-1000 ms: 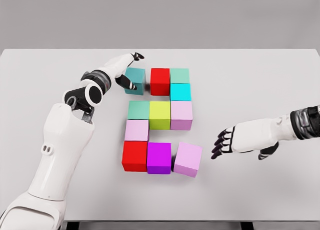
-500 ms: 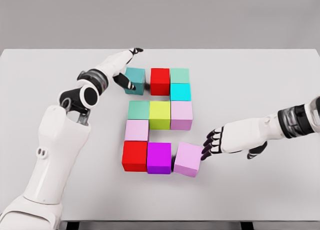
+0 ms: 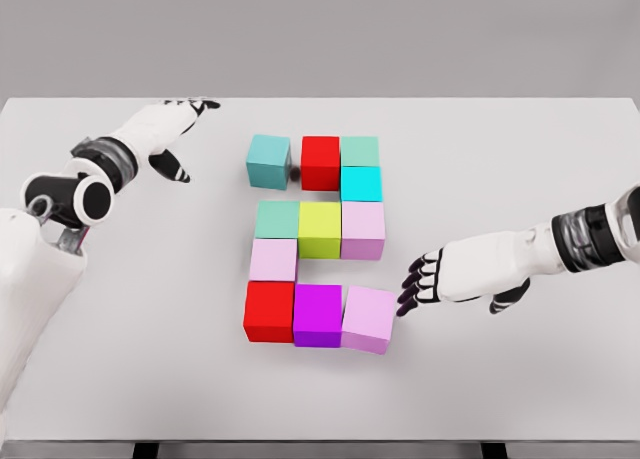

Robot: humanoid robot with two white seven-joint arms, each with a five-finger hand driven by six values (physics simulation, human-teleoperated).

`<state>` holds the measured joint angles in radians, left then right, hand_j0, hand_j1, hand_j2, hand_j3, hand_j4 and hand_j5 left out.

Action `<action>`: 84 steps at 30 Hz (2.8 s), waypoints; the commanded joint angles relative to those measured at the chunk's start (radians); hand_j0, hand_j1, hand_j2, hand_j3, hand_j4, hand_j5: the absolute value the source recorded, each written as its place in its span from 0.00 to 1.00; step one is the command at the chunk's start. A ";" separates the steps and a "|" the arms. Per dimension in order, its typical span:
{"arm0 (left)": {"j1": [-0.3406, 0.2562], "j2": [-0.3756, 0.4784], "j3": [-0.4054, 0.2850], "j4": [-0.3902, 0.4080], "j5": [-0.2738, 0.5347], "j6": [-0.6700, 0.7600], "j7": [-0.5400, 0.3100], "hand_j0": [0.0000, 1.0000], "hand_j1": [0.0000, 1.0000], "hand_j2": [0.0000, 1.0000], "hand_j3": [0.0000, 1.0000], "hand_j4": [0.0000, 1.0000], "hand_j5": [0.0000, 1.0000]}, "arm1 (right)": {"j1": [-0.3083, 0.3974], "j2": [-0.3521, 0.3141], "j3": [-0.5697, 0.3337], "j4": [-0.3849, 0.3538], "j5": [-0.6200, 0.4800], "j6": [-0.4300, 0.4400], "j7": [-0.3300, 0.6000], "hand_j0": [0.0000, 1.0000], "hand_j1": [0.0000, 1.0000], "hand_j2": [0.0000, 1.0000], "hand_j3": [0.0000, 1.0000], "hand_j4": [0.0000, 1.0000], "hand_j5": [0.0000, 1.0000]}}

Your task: Assemble the squares on the desktop into the number 2

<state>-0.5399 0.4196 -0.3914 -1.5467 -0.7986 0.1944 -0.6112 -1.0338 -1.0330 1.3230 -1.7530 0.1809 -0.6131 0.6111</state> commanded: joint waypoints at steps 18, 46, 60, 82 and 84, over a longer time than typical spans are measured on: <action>-0.138 0.197 -0.356 0.028 0.125 -0.098 0.000 1.00 1.00 1.00 1.00 1.00 1.00 | -0.009 0.008 -0.004 0.006 0.005 0.002 0.000 1.00 1.00 1.00 1.00 1.00 1.00; -0.419 0.263 -0.727 0.157 0.400 -0.098 0.000 1.00 1.00 1.00 1.00 1.00 1.00 | 0.667 -0.173 -0.967 0.052 -0.463 0.002 0.000 1.00 1.00 1.00 1.00 1.00 1.00; -0.431 0.237 -0.730 0.186 0.394 -0.096 0.000 1.00 1.00 1.00 1.00 1.00 1.00 | 0.976 0.024 -1.047 0.136 -0.577 0.002 0.000 1.00 1.00 1.00 1.00 1.00 1.00; -0.437 0.180 -0.728 0.246 0.384 -0.096 0.000 1.00 1.00 1.00 1.00 1.00 1.00 | 1.232 0.389 -1.498 0.099 -0.501 0.002 0.000 1.00 1.00 1.00 1.00 1.00 1.00; -0.437 0.176 -0.728 0.246 0.383 -0.096 0.000 1.00 1.00 1.00 1.00 1.00 1.00 | 1.232 0.361 -1.498 0.099 -0.503 0.002 0.000 1.00 1.00 1.00 1.00 1.00 1.00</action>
<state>-0.9771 0.6001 -1.1205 -1.3016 -0.4138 0.0990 -0.6112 0.1994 -0.6540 -0.1731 -1.6542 -0.3143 -0.6131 0.6112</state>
